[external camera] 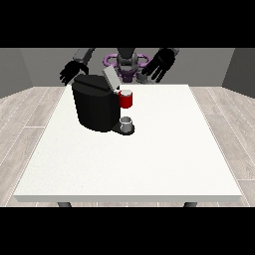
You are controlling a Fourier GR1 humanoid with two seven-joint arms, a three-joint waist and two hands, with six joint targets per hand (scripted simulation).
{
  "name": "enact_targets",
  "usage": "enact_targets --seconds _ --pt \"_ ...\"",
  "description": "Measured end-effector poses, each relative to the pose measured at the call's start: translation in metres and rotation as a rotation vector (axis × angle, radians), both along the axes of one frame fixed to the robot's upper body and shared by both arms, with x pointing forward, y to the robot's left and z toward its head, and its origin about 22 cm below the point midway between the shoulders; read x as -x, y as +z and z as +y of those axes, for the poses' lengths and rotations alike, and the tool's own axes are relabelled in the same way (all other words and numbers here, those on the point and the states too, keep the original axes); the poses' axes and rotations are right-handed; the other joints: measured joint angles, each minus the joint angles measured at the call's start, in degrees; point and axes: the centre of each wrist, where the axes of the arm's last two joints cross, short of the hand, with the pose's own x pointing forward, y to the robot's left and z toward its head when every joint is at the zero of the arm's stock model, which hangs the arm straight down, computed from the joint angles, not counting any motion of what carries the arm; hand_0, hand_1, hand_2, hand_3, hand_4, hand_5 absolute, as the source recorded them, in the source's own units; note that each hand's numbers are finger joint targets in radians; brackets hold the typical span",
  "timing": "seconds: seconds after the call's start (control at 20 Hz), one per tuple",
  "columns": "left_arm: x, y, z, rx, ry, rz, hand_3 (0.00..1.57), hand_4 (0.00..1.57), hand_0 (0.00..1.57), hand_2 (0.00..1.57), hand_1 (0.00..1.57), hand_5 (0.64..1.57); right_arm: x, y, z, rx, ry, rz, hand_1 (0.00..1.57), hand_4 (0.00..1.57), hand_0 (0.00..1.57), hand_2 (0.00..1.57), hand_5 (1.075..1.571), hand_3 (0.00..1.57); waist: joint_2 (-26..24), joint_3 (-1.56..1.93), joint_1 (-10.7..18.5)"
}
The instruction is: Insert the coffee pod into the coffee machine and close the lid
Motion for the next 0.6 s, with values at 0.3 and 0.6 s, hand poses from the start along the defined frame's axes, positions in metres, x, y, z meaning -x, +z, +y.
enact_targets --seconds 0.3,0.6 --pt "0.018 -0.074 -0.009 0.365 0.007 0.117 0.00 0.00 0.00 0.00 0.00 1.571 0.019 -0.014 -0.019 0.024 -0.014 0.053 0.00 0.37 0.00 0.00 1.571 0.00 -7.87 -0.05 4.01" --pt "0.049 -0.141 -0.009 0.568 0.052 0.218 0.00 0.23 0.00 0.00 0.00 1.571 0.019 0.003 -0.028 0.053 0.046 0.060 0.00 0.12 0.00 0.00 1.571 0.00 -14.33 -0.03 7.82"
